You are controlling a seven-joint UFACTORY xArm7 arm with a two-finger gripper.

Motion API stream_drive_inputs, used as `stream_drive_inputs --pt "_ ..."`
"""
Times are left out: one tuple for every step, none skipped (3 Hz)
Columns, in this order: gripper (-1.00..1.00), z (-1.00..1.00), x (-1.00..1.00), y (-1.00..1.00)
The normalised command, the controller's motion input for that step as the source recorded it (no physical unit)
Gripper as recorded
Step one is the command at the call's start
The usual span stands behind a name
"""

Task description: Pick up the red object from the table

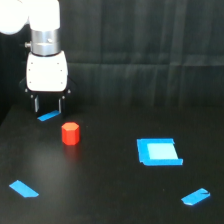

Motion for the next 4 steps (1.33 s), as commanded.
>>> stream_drive_inputs --pt "1.0 -0.34 0.63 -0.04" --pt "1.0 -0.34 0.59 -0.18" --pt "1.0 -0.12 0.7 -0.46" --pt "1.0 -0.01 0.72 -0.68"
